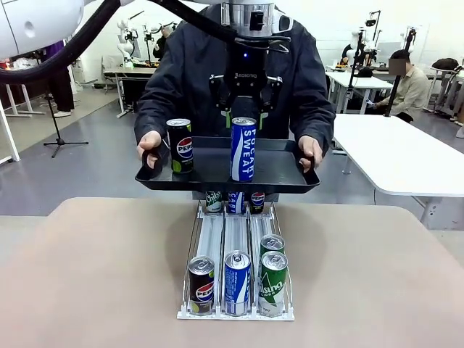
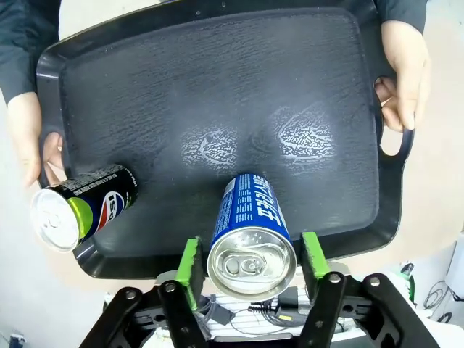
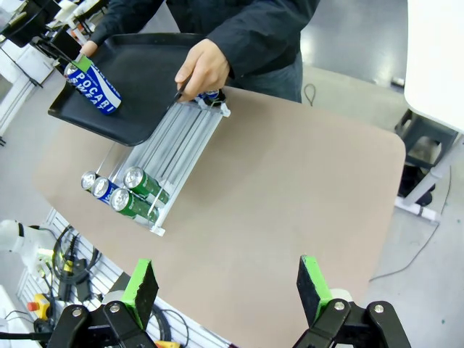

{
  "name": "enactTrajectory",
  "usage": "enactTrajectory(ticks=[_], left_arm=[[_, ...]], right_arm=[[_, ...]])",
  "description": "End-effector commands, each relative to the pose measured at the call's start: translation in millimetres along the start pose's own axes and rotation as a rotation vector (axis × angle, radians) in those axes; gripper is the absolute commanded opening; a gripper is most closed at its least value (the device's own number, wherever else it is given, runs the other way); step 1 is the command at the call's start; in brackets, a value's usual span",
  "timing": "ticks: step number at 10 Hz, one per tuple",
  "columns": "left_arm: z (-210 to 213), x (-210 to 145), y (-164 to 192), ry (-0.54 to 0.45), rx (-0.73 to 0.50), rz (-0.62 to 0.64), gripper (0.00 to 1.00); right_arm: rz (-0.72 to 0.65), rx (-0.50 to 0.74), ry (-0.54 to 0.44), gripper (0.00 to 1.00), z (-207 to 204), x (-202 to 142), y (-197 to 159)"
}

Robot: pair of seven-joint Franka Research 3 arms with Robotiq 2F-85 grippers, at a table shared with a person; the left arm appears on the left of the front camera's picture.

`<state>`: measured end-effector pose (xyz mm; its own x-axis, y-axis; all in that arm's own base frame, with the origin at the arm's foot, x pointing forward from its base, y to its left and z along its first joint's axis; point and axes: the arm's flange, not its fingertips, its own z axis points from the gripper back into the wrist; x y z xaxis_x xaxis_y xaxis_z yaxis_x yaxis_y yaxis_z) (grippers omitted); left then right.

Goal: Retrieve and hand over the desired beverage to the person.
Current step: Place the picked can on the Handle tray extended by the person.

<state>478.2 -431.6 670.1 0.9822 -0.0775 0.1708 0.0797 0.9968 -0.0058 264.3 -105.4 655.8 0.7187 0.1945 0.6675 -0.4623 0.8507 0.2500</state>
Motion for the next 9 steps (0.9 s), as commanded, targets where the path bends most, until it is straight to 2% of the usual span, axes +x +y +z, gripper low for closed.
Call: enactTrajectory(ticks=[1,6,8,9], left_arm=[[11.6,7.5,-8.4,0.007,0.000,0.005,1.00],[24.2,2.8,-5.8,-0.011,-0.004,-0.023,1.00],[56.8,-36.8,12.5,-0.063,-0.047,-0.124,1.00],[73.8,-68.2,38.7,-0.101,-0.070,-0.200,1.00]], right_arm=[[0.008,0.033,-0.010,1.00,-1.2,0.0,-0.1],[0.008,0.033,-0.010,1.00,-1.2,0.0,-0.1],[0.008,0.033,-0.010,1.00,-1.2,0.0,-0.1],[0.008,0.033,-0.010,1.00,-1.2,0.0,-0.1]])
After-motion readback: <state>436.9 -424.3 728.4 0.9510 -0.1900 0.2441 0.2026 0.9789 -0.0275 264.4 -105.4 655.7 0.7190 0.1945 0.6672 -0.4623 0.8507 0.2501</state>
